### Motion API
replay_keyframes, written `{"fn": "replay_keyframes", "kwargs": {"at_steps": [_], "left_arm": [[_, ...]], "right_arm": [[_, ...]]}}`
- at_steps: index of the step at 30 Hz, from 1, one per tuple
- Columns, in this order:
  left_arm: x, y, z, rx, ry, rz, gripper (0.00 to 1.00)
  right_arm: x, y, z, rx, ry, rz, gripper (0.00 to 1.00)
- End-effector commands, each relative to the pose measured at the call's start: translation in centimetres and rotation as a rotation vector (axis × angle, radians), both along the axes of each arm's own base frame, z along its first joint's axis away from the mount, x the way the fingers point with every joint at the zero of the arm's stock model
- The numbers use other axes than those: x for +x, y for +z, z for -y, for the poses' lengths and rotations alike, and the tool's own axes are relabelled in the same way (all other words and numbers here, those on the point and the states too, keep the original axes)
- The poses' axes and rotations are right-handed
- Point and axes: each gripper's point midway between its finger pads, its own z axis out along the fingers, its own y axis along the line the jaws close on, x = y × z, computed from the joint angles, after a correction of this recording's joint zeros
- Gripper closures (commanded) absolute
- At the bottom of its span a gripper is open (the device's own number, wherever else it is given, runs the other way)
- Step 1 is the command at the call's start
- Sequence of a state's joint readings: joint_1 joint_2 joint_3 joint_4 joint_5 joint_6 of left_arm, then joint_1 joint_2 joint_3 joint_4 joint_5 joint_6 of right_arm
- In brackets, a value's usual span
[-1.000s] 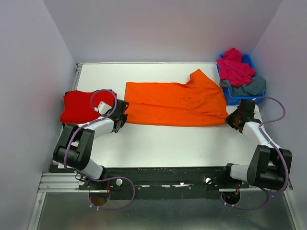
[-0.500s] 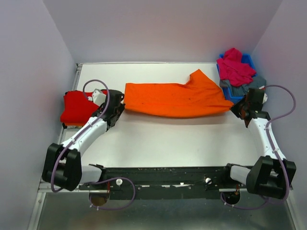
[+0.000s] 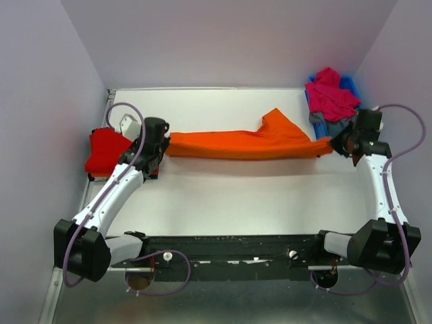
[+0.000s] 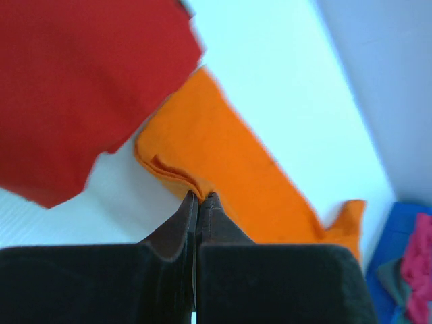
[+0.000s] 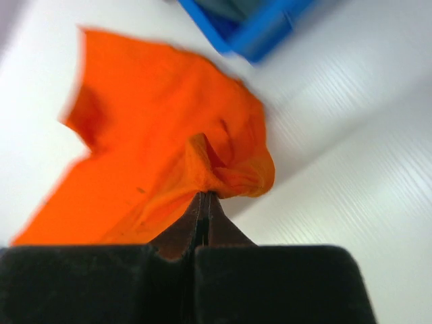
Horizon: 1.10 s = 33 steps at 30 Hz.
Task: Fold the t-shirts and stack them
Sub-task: Fold the flattened tshirt in 1/3 of the way
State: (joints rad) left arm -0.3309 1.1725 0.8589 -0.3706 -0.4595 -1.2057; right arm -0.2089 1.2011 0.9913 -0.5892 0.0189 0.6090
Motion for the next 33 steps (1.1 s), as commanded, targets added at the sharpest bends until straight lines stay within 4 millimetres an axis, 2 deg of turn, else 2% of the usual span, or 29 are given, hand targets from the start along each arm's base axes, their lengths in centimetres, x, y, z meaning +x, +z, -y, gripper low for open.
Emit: {"fn": "replay_keyframes", "kwargs": {"at_steps": [1, 4, 7, 11, 13, 15, 19, 22, 26, 29, 32, 33], "left_arm": [[2.8, 11.0, -1.4, 0.039, 0.054, 0.178, 1.00], [2.9, 17.2, -1.3, 0.033, 0.037, 0.285, 1.00], [1.7, 22.9, -2.0, 0.035, 0.040, 0.384, 1.00], [-0.6, 28.0, -3.3, 0.032, 0.061, 0.512, 1.00], [-0.9, 29.3, -3.5, 0.043, 0.063, 0.521, 1.00], [-0.7, 29.6, -3.6, 0.047, 0.070, 0.514, 1.00], [1.3, 28.7, -2.8, 0.042, 0.068, 0.483, 1.00], [4.1, 27.1, -2.6, 0.053, 0.097, 0.443, 1.00], [8.7, 24.9, -2.8, 0.035, 0.099, 0.376, 1.00], [11.4, 24.9, -3.1, 0.030, 0.102, 0.370, 1.00], [13.2, 26.4, -3.2, 0.039, 0.091, 0.392, 1.00], [13.7, 27.1, -3.1, 0.053, 0.082, 0.405, 1.00]], "right_arm": [[2.8, 10.2, 0.0, -0.036, 0.057, 0.177, 0.99], [2.3, 17.2, -0.1, -0.082, 0.076, 0.302, 0.99], [0.2, 23.0, -0.1, -0.146, 0.077, 0.407, 0.99], [-2.8, 27.7, 0.4, -0.219, 0.035, 0.488, 0.99], [-3.2, 29.1, -0.1, -0.216, 0.051, 0.520, 0.99], [-2.7, 29.9, -0.8, -0.189, 0.085, 0.541, 0.99], [0.2, 29.4, -1.7, -0.110, 0.136, 0.529, 0.99], [3.5, 28.6, -2.3, -0.045, 0.184, 0.513, 0.99], [7.9, 27.9, -2.4, 0.008, 0.224, 0.475, 0.99], [10.5, 28.6, -2.6, 0.038, 0.252, 0.491, 0.99], [12.5, 30.2, -2.8, 0.059, 0.276, 0.533, 0.99], [13.4, 29.9, -2.7, 0.069, 0.280, 0.528, 0.99]]}}
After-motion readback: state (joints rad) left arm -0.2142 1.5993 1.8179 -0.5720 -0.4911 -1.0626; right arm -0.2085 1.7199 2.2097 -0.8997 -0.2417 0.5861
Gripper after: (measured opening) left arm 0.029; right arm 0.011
